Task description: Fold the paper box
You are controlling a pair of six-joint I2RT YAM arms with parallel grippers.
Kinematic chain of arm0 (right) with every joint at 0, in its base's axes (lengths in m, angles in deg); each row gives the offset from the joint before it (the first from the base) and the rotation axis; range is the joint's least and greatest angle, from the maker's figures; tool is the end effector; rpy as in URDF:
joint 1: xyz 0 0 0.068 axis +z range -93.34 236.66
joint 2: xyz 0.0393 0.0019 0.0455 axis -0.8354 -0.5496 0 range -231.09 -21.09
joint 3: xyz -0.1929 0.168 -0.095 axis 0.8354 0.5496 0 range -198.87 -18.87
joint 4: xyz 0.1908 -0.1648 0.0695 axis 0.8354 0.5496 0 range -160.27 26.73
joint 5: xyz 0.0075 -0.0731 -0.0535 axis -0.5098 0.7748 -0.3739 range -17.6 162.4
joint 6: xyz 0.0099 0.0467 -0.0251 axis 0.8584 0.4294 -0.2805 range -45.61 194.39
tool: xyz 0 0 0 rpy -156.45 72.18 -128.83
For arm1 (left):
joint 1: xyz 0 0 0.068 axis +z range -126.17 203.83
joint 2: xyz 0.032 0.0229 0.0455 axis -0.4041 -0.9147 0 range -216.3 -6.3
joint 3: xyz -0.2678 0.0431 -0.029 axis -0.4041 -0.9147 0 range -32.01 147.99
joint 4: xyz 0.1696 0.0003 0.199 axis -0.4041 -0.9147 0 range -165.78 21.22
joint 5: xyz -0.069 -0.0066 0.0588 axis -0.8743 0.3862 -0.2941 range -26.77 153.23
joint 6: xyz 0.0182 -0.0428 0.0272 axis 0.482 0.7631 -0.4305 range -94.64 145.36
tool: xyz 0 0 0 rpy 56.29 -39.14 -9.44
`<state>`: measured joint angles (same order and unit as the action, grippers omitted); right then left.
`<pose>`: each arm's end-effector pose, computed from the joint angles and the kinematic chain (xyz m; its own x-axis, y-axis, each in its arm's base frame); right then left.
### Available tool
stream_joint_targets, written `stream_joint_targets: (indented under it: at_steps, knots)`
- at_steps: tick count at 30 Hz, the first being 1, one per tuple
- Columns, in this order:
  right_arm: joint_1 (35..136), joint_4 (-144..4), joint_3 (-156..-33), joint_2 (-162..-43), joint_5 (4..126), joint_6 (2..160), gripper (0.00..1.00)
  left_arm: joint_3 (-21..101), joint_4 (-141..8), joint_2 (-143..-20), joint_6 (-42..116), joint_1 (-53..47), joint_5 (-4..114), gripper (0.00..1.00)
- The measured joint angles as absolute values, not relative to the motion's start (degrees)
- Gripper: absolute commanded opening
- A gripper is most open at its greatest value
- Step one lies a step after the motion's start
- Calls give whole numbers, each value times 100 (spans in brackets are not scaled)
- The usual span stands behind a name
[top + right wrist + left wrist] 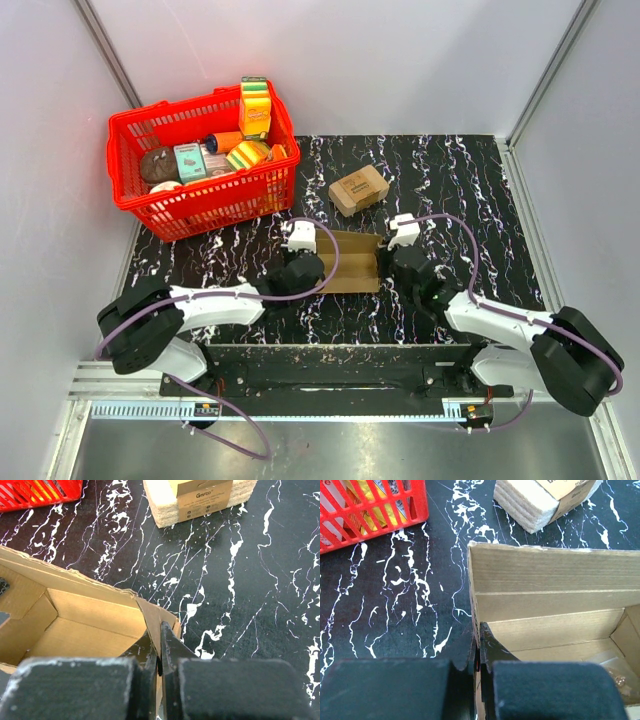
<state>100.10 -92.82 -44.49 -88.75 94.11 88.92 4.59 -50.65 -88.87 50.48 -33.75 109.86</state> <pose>0.1853 0.1574 0.2025 -0.3311 0.0073 -0.9436 -0.3124 0.9427 0.1170 0.1753 -0.2279 0.1949 -0.3262 -0.0299 -0.9448 0.1067 0.9919 -0.0683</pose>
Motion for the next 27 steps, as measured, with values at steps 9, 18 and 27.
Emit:
stream_joint_targets:
  at_steps: [9, 18, 27]
  knots:
    - [10073, -9389, -4229, -8831, 9374, 8879, 0, 266, -5015, -8883, 5118, -3521, 11015, 4]
    - [10126, -9452, -4091, -8560, 9376, 8848, 0, 262, -5068, -8657, 5184, -3644, 10927, 30]
    - [10128, -9574, -4084, -8519, 9378, 8848, 0, 240, -5216, -8214, 5245, -3670, 10752, 33]
